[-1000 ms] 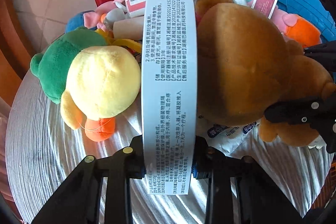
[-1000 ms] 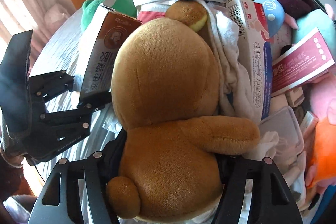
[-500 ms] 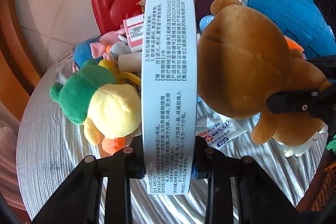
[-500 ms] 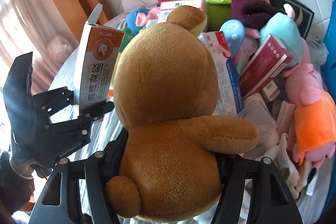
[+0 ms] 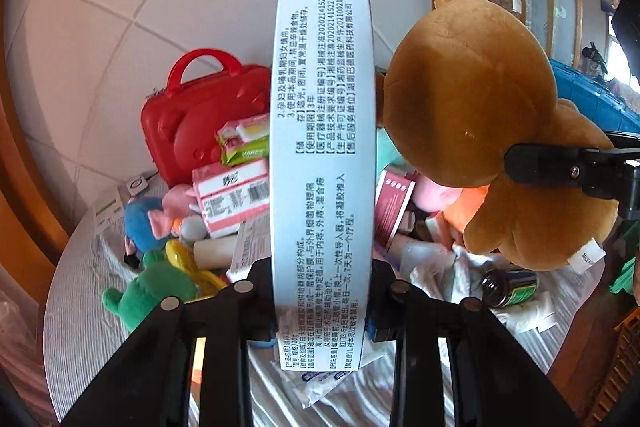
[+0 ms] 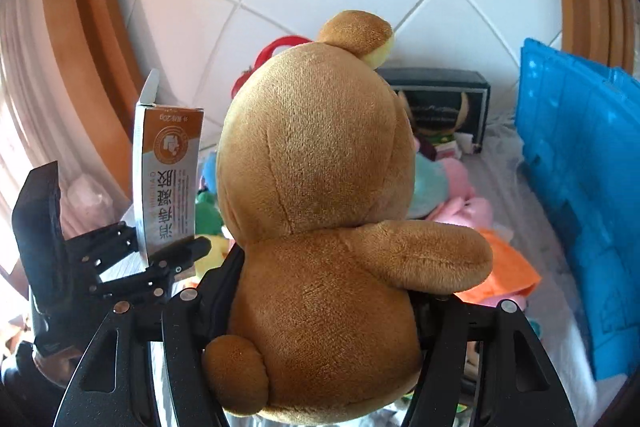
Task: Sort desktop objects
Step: 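Carry the teddy bear and white box to the blue crate and open both tools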
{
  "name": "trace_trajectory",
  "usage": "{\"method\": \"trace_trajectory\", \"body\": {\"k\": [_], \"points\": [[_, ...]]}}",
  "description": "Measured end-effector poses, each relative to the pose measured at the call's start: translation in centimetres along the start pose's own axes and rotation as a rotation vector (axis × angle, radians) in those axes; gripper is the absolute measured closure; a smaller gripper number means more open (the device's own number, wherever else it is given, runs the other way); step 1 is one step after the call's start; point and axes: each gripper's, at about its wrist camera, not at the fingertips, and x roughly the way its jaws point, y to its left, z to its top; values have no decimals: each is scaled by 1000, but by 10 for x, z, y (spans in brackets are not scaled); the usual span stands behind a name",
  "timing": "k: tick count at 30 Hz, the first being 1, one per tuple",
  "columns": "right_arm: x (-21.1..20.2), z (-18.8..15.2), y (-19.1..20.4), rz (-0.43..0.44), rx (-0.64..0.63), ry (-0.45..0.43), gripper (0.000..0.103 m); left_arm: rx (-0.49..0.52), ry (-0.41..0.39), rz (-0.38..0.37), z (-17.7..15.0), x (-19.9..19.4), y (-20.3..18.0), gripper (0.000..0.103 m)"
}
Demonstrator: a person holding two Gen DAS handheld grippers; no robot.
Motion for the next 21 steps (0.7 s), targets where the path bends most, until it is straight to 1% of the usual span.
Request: {"method": "trace_trajectory", "body": {"k": [4,7,11,13,16,19,21], "points": [[-47,19,-14,-64,22,-92,38,59,-64,-60,29,-12,-36,74],[-85,24,-27,-122,38,-164,38,94,-116,-110,54,-16,-65,74],[-134,28,-55,-196,73,-250,38,132,-165,-176,86,-20,-109,74],[-160,31,-75,-235,96,-303,38,161,-184,-203,103,-21,-135,74],[-197,35,-110,-297,130,-366,37,178,-226,-254,128,-22,-172,74],[-227,40,-155,-352,161,-391,37,197,-269,-305,156,-23,-216,74],[-243,52,-183,-375,178,-403,37,212,-281,-342,174,-19,-250,74]]}}
